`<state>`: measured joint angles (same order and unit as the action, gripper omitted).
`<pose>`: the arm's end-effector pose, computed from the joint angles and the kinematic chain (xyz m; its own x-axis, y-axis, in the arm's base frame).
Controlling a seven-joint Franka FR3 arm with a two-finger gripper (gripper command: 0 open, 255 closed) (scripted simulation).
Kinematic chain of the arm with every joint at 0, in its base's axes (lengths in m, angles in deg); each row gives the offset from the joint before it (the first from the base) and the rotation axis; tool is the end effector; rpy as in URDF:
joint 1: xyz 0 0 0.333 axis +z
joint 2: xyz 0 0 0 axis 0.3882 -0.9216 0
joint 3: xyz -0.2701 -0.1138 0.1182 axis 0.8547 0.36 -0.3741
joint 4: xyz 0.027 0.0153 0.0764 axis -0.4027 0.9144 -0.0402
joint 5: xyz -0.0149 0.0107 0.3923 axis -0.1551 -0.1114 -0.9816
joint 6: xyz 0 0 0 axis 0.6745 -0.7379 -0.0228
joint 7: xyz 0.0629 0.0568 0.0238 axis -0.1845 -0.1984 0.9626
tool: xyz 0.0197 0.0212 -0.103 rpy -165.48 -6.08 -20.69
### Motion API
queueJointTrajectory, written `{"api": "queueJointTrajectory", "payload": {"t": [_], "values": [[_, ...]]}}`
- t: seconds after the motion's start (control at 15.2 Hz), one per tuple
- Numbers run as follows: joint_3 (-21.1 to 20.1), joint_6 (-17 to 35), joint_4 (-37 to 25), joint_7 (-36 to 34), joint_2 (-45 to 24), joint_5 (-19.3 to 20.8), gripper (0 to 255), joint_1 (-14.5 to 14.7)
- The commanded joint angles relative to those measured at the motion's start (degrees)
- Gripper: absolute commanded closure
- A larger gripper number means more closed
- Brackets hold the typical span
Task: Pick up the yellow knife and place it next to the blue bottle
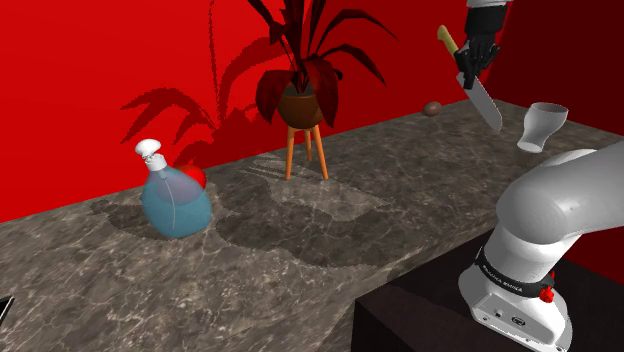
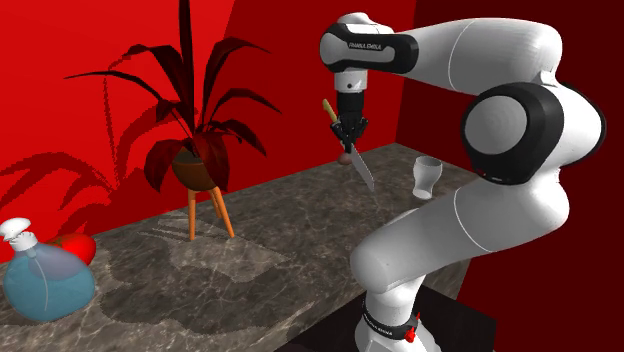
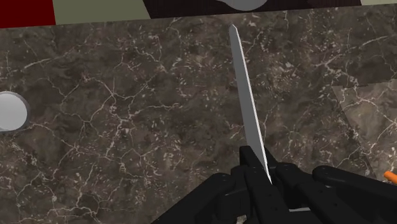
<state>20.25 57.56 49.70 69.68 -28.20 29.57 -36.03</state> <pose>0.2596 -0.2143 0.5914 0.9386 -0.3303 -0.0996 -0.3342 -0.9421 -0.0254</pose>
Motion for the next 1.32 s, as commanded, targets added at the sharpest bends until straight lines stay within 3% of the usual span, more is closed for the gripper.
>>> {"api": "queueJointTrajectory", "payload": {"t": [0.0,0.92,1.25], "values": [[-0.21,-1.49,-1.90,0.06,-0.44,-0.23,255,0.13],[-1.02,-10.67,-14.78,0.76,-4.18,-1.37,255,0.87],[-7.13,-10.66,-12.80,-6.59,-2.87,-5.48,255,2.22]]}}
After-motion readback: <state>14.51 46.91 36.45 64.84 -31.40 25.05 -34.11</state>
